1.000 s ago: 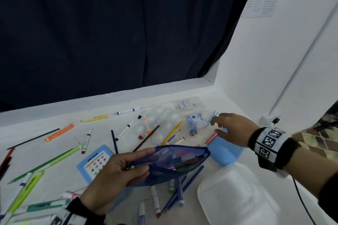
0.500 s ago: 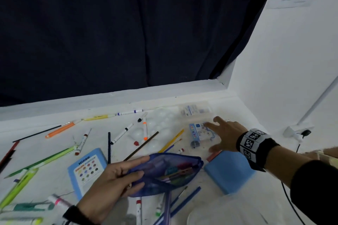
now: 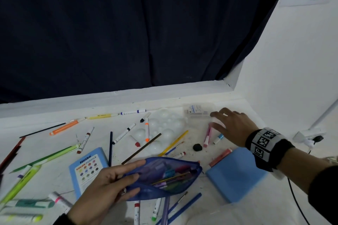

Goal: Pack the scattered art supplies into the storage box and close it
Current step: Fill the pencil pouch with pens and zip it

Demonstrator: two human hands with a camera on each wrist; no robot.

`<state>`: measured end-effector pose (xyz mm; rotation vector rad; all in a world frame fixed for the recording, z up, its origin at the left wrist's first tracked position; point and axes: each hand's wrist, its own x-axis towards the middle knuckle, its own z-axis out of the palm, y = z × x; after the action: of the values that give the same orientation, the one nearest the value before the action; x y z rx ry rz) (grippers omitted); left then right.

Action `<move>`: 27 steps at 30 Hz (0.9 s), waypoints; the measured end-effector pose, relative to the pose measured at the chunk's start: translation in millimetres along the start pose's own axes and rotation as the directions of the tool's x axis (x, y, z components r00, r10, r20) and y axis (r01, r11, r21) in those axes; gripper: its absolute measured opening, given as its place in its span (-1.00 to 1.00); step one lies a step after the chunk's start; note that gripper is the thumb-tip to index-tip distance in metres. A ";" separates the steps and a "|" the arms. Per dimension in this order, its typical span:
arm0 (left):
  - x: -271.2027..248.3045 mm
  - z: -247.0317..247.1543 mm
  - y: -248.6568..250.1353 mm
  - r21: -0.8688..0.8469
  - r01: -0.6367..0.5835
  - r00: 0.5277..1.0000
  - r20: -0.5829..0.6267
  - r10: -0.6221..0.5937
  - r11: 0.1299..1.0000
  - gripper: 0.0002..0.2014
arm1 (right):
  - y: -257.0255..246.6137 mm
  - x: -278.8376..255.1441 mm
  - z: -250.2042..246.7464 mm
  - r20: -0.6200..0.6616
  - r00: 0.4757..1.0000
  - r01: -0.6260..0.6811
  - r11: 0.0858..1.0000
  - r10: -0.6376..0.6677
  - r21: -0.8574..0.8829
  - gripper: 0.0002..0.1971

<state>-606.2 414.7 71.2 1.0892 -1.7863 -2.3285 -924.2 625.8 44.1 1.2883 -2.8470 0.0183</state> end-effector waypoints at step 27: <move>-6.4 -0.2 -6.0 -0.028 -0.052 0.998 0.031 0.053 0.998 -0.64 | -4.6 -20.8 2.7 0.109 0.991 -0.065 0.992 0.076 -0.106 -0.41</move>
<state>-599.0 419.3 69.4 0.9946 -1.7654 -2.3464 -907.0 638.3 40.9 1.2064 -2.9417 -0.2026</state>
